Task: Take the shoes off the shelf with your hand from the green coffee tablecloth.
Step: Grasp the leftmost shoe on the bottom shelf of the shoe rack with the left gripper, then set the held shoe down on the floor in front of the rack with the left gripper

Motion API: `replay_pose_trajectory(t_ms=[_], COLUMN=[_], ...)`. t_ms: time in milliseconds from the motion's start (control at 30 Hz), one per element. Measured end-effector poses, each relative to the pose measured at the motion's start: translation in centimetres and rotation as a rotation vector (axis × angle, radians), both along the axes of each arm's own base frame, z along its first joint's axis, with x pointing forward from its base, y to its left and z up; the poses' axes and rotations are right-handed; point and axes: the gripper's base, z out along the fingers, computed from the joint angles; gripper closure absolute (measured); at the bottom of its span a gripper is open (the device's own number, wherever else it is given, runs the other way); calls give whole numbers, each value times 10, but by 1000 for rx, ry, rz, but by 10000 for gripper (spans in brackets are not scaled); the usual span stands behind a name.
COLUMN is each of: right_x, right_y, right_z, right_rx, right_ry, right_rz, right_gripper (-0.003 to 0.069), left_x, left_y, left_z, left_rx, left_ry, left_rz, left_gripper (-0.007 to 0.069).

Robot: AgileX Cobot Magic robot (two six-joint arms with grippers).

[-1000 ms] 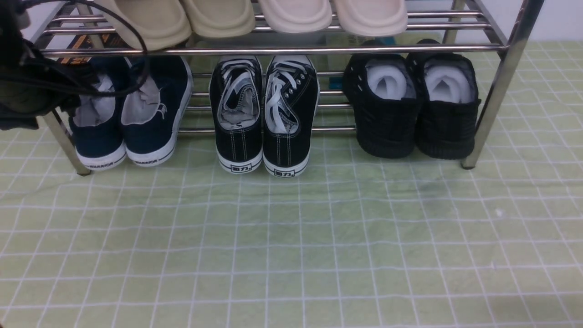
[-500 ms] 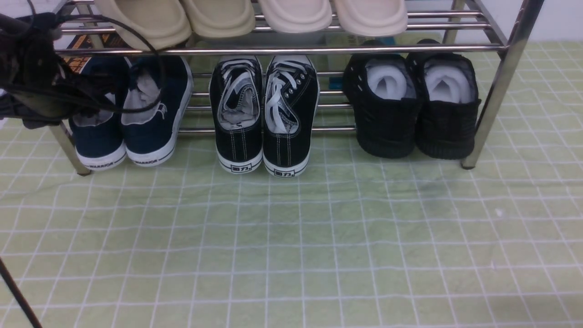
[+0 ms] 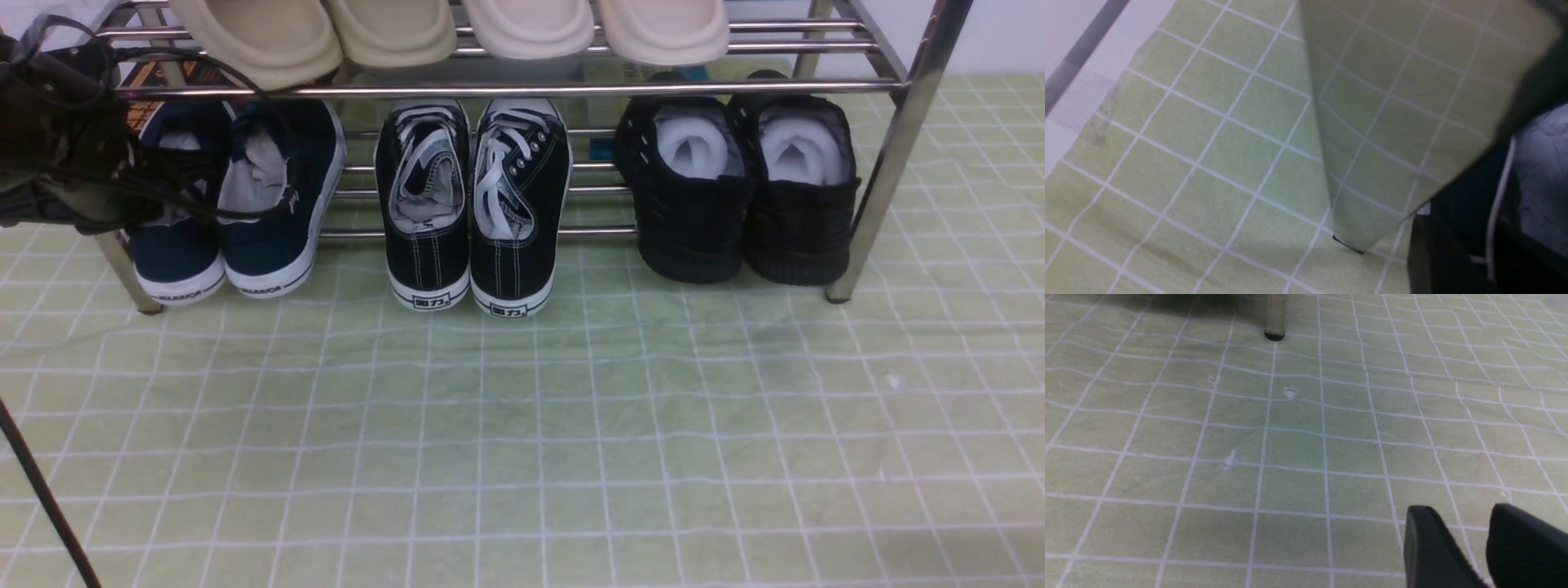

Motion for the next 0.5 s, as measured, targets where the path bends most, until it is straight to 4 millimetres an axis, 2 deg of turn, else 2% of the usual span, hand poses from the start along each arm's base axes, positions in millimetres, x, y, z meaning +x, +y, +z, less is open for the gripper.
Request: replay_pose_trajectory(t_ms=[33,100,300,467,500], right_x=[0,0,0,0,0], right_y=[0,0,0,0,0], right_z=[0,0,0,0,0], right_rx=[0,0,0,0,0], right_ry=[0,0,0,0,0], right_rz=[0,0,0,0,0], right_gripper=[421,421,421,421,423], left_x=[-2,-3,-28,-58,-59], left_y=[0,0,0,-2,-2], left_z=[2,4,35,65,66], left_rx=[-6,-7,-37,-54,-55], left_ry=[1,8,46,105,107], left_rz=[2,5,16,-1,-2], left_gripper=[580,580,580,580,580])
